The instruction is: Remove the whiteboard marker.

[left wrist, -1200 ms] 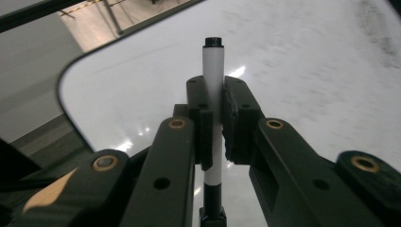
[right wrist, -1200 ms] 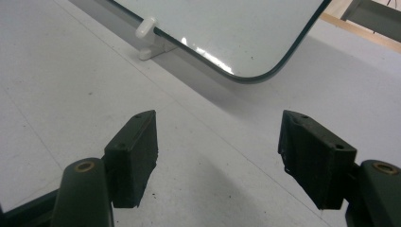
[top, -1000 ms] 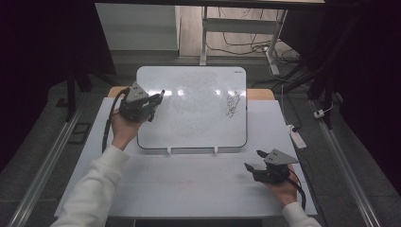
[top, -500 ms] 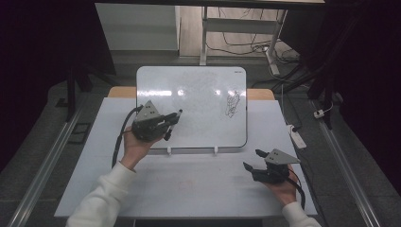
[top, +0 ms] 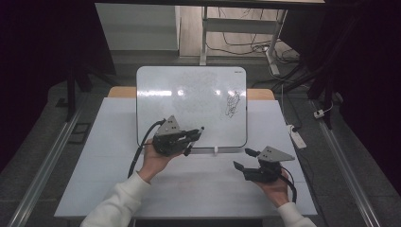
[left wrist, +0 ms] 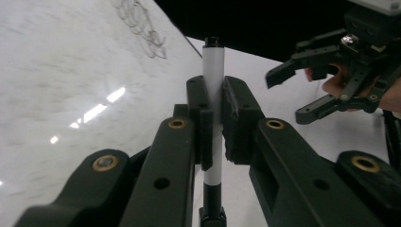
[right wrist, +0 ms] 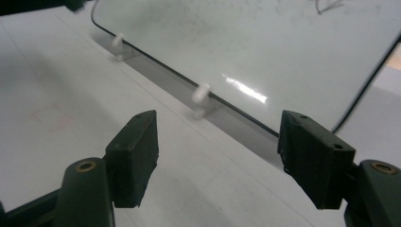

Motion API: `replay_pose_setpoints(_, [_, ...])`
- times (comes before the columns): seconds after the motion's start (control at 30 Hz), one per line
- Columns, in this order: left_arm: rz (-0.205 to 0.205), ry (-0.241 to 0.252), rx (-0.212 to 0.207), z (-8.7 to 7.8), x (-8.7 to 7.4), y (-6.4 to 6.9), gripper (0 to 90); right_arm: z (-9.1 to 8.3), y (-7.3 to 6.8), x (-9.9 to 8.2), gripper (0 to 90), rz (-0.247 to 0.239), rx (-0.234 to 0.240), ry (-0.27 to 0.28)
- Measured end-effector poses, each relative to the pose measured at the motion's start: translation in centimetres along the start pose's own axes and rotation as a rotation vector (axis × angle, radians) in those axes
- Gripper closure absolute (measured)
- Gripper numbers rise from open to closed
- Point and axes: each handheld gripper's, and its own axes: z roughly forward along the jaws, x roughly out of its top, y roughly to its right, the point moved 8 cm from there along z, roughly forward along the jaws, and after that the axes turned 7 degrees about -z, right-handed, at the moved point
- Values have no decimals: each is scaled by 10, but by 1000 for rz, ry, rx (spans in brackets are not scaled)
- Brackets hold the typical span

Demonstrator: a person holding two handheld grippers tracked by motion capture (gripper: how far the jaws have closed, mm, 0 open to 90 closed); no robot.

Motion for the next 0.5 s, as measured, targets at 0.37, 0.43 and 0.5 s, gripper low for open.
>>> replay_pose_setpoints(0.37, [18,-6,-26,18,1,18,818,21,-20,31,311,49,69,34])
replay_pose_setpoints(0.43, [23,-7,-23,20,1,19,818,25,-26,36,314,54,81,31])
replay_pose_setpoints(0.5, [27,-8,-20,22,1,20,818,31,-32,40,322,62,99,25])
